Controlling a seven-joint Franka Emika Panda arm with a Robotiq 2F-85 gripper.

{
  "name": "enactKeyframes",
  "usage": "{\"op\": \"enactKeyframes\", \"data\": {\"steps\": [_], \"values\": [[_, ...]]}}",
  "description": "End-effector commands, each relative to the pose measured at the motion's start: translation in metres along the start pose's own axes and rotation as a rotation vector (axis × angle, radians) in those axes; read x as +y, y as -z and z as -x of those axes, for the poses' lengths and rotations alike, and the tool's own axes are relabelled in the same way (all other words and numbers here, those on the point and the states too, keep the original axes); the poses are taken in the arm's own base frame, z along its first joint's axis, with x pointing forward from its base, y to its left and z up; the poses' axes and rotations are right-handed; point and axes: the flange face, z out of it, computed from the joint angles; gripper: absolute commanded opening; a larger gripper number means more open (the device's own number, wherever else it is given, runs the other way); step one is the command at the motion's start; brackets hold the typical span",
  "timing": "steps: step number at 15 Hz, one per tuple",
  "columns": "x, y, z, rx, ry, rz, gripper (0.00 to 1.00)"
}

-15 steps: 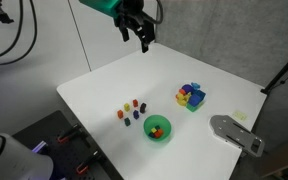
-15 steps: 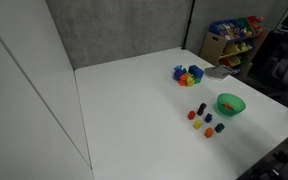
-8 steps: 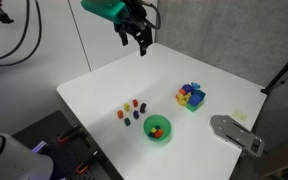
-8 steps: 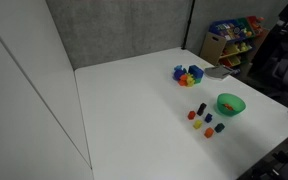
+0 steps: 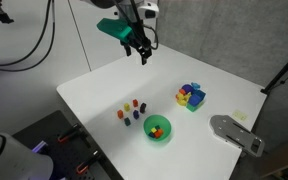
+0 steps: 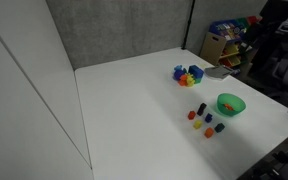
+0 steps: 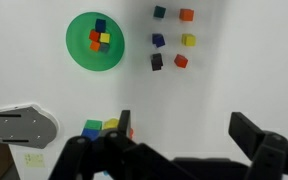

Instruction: Pick up one small brown block and put it in the green block

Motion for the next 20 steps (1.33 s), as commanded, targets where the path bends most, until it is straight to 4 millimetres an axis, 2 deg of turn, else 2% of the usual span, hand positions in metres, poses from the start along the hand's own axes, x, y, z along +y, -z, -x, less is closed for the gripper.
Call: {"op": "enactKeyframes", "data": {"steps": [1,10,20], "values": [[-0.010,-0.037,-0.018,-0.002,-0.016,-0.006,1.00],[-0.023,-0.157,-0.036,-0.105,0.030,0.013,1.00],[-0.014,-0.246,-0.057,-0.169,0.019,0.034,1.00]]}}
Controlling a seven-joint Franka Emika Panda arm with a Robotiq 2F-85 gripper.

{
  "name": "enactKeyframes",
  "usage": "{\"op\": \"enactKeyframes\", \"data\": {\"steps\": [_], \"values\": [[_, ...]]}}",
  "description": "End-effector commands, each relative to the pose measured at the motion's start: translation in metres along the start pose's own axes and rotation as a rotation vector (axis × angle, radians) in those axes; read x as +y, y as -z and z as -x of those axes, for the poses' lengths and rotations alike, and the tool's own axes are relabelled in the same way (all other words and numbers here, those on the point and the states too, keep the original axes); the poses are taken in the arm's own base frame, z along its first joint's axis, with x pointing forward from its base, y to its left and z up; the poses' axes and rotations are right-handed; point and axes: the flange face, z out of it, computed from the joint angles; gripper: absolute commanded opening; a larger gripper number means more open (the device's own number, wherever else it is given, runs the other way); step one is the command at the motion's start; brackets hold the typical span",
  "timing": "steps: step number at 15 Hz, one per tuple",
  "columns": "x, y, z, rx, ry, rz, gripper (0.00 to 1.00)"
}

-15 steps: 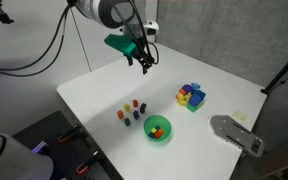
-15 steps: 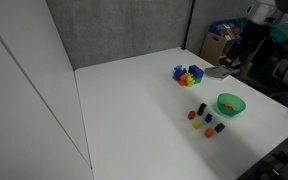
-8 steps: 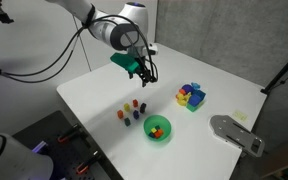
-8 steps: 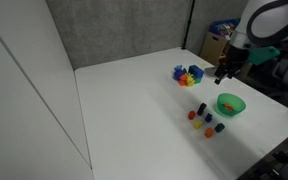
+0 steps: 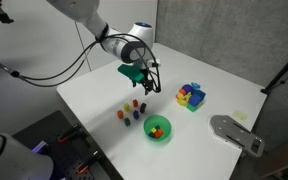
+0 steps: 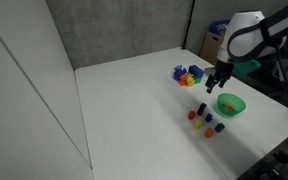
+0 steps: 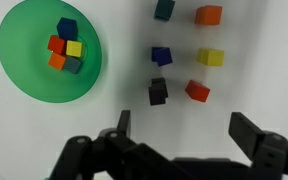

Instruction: Pick up one small brown block and put it in the green block

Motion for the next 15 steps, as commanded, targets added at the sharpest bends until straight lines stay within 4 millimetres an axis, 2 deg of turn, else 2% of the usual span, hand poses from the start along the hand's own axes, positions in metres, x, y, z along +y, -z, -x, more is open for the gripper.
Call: {"op": "enactKeyframes", "data": {"steps": [1,10,15], "values": [[0.006,-0.027,-0.020,-0.012,-0.020,0.023,1.00],[0.013,-0.108,-0.032,-0.058,-0.030,0.063,1.00],[0.007,-0.134,-0.033,-0.074,-0.038,0.078,1.00]]}}
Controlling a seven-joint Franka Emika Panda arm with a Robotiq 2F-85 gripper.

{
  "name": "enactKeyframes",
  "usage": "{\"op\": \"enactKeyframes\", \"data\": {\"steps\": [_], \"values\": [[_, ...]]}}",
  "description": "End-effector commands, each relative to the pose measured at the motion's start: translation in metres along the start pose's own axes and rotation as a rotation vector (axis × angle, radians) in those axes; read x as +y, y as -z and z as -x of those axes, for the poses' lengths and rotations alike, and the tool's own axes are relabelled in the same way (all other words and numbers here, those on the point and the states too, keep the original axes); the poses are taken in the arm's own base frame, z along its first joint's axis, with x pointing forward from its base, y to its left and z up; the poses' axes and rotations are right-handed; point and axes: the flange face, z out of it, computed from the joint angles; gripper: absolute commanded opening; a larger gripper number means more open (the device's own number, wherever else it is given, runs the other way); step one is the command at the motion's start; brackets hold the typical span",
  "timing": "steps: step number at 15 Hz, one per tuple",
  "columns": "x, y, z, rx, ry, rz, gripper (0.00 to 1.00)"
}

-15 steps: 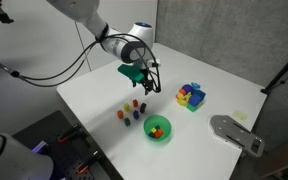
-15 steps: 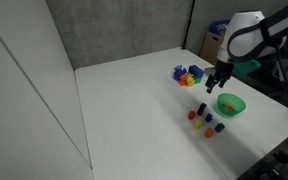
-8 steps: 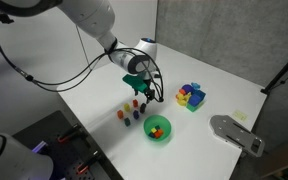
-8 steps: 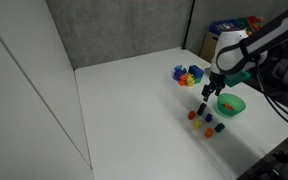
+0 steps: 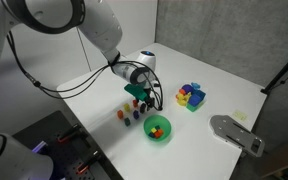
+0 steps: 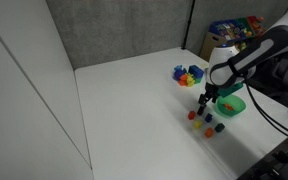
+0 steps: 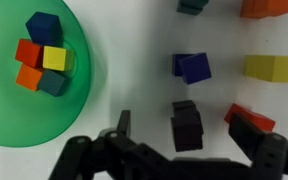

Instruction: Pick up one small brown block and put it in the green block

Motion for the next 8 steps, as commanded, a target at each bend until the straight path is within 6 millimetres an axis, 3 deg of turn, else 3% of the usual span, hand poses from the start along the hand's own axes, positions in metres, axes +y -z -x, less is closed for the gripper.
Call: {"op": "enactKeyframes", "data": {"steps": [1,3,8], "values": [[-0.003,-0.008,-0.010,0.005,-0.017,0.029,0.75],[-0.004,-0.009,-0.012,0.007,-0.021,0.034,0.67],[0.000,0.007,-0.019,0.023,-0.033,0.032,0.25]]}}
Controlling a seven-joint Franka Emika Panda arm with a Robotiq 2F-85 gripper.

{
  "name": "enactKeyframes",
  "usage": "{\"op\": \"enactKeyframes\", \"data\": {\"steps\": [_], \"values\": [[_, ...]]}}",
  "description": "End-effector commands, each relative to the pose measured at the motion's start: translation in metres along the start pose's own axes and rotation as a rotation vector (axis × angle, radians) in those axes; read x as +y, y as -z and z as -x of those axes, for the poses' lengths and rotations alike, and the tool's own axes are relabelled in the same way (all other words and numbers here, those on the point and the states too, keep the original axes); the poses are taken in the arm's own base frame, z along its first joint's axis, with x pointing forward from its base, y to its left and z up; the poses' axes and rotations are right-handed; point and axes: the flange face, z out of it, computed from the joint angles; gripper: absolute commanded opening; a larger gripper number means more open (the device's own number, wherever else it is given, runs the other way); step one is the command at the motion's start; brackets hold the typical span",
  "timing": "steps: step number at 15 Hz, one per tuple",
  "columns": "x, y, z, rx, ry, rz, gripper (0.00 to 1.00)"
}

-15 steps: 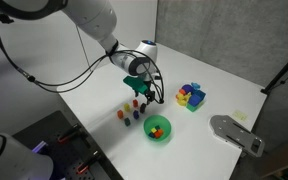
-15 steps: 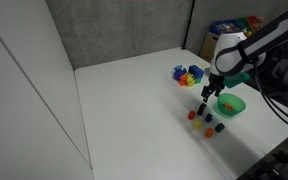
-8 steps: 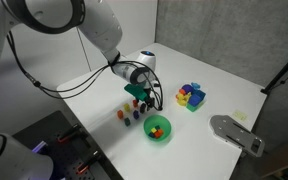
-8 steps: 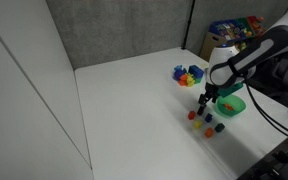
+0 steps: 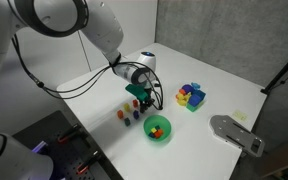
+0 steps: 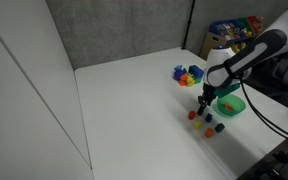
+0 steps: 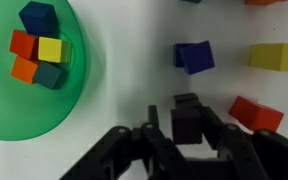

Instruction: Pick up one small brown block and put it in the green block

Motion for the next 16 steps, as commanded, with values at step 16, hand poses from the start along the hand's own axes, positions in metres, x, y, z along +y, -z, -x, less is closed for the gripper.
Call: {"op": "enactKeyframes", "data": {"steps": [16], "values": [[0.077,0.102,0.002,-0.112,-0.128,0.079,0.11]]}}
